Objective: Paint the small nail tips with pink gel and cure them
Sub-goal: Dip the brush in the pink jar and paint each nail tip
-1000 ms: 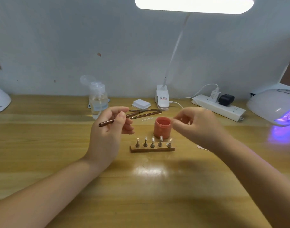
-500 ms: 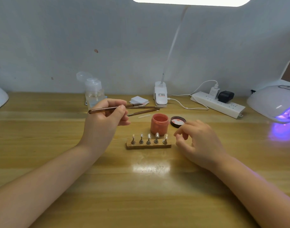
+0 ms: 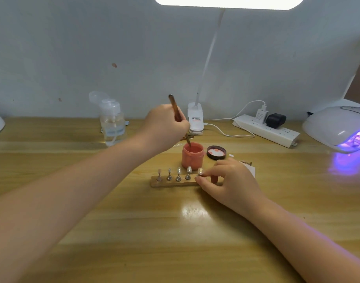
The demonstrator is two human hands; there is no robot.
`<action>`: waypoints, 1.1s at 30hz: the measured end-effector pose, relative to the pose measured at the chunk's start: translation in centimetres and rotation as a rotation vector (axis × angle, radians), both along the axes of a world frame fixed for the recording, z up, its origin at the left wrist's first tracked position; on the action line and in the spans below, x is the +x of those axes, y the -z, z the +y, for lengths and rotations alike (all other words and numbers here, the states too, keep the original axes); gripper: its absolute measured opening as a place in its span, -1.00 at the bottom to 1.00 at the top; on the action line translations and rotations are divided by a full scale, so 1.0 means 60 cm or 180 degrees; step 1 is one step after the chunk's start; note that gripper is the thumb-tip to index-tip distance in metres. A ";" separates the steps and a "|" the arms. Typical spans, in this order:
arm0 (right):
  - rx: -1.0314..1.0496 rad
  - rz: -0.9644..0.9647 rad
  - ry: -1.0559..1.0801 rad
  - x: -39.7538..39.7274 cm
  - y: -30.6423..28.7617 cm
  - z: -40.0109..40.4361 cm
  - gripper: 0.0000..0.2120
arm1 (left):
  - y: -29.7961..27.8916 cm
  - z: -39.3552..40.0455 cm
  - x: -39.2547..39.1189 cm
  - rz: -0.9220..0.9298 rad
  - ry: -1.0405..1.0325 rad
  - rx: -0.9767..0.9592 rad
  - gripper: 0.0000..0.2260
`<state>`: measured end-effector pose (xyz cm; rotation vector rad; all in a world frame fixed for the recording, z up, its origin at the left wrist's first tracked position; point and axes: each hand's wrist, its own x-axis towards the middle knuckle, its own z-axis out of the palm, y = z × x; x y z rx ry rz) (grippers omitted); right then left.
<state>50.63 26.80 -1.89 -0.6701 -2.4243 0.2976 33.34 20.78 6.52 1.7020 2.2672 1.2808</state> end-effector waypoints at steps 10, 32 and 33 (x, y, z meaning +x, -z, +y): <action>0.0451 0.0071 -0.0109 -0.001 0.000 -0.003 -0.88 | 0.017 0.026 0.006 -0.0100 0.0023 -0.0679 -0.83; -0.0901 0.1105 0.0097 -0.002 0.002 -0.004 -0.86 | 0.066 -0.085 -0.023 -0.2575 0.0652 0.1218 -0.90; -0.0947 0.1138 0.0072 -0.003 0.003 -0.003 -0.87 | 0.071 -0.093 -0.017 -0.2449 0.0739 0.1270 -0.89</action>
